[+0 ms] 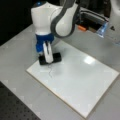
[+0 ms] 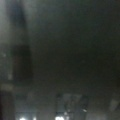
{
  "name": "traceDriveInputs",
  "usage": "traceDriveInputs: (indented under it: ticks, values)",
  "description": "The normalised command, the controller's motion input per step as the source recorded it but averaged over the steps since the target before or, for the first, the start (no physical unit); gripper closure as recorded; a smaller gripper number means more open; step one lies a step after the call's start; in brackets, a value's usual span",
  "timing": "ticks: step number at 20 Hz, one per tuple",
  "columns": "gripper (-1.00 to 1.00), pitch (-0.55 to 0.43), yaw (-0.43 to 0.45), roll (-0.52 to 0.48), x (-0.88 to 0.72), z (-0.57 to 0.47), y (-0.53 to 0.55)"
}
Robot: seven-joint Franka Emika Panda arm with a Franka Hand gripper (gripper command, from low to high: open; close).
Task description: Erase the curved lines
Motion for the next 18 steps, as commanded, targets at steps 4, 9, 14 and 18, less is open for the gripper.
traceDriveInputs:
  ticks: [4, 9, 14, 18]
  values:
    - [1.00, -0.148, -0.104, 0.038, -0.16, -0.25, 0.23]
    - [1.00, -0.142, -0.109, 0.040, -0.14, -0.25, 0.24]
    - [1.00, -0.139, -0.123, 0.039, -0.14, -0.25, 0.20]
    - [1.00, -0.138, -0.127, 0.039, -0.15, -0.25, 0.19]
